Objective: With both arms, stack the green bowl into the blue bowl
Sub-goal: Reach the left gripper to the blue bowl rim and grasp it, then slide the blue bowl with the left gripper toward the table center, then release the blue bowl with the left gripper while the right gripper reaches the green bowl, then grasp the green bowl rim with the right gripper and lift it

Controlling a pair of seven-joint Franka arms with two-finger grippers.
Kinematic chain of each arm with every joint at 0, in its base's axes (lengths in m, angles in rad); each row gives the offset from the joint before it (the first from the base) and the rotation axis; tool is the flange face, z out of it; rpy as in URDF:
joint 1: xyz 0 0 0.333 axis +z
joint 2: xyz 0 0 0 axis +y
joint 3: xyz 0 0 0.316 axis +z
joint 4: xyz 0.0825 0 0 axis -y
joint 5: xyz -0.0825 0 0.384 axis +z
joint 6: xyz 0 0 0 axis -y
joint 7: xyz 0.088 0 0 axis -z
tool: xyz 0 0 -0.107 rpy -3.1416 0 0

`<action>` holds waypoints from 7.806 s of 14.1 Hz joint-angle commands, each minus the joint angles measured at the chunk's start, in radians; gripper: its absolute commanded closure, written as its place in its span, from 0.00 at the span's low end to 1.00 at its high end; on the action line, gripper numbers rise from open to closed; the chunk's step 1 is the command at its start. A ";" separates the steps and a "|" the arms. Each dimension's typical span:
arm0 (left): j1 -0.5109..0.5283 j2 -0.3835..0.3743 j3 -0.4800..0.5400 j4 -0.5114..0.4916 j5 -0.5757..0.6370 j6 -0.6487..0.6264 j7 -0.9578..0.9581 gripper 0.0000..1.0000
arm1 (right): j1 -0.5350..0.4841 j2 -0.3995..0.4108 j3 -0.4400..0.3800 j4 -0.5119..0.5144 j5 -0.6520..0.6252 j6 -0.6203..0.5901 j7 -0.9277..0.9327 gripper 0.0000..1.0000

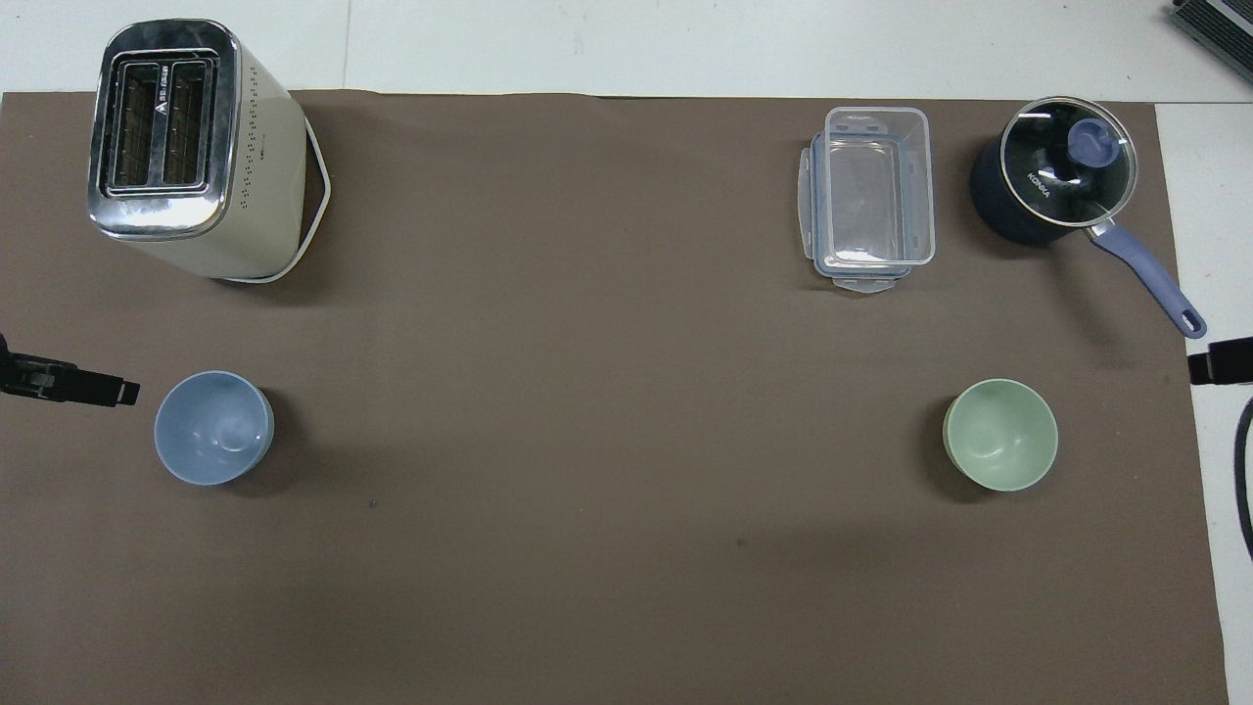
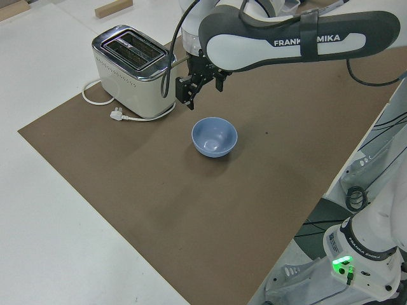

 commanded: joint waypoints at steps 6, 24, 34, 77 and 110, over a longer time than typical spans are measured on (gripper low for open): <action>0.096 0.098 -0.008 -0.135 -0.107 0.221 0.146 0.04 | -0.003 -0.027 -0.002 -0.033 0.001 0.012 -0.009 0.00; 0.115 0.066 -0.008 -0.242 -0.198 0.304 0.153 1.00 | -0.003 -0.029 -0.002 -0.033 0.001 0.012 -0.009 0.00; -0.049 -0.090 -0.017 -0.262 -0.186 0.155 -0.018 1.00 | -0.005 -0.029 -0.002 -0.035 0.001 0.012 -0.010 0.00; -0.534 -0.104 -0.009 -0.073 0.028 0.140 -0.645 0.00 | -0.005 0.010 0.001 -0.352 0.000 0.302 -0.050 0.00; -0.266 0.094 -0.008 0.543 0.115 -0.409 -0.253 0.00 | -0.132 0.137 0.007 -0.535 0.114 0.593 -0.216 1.00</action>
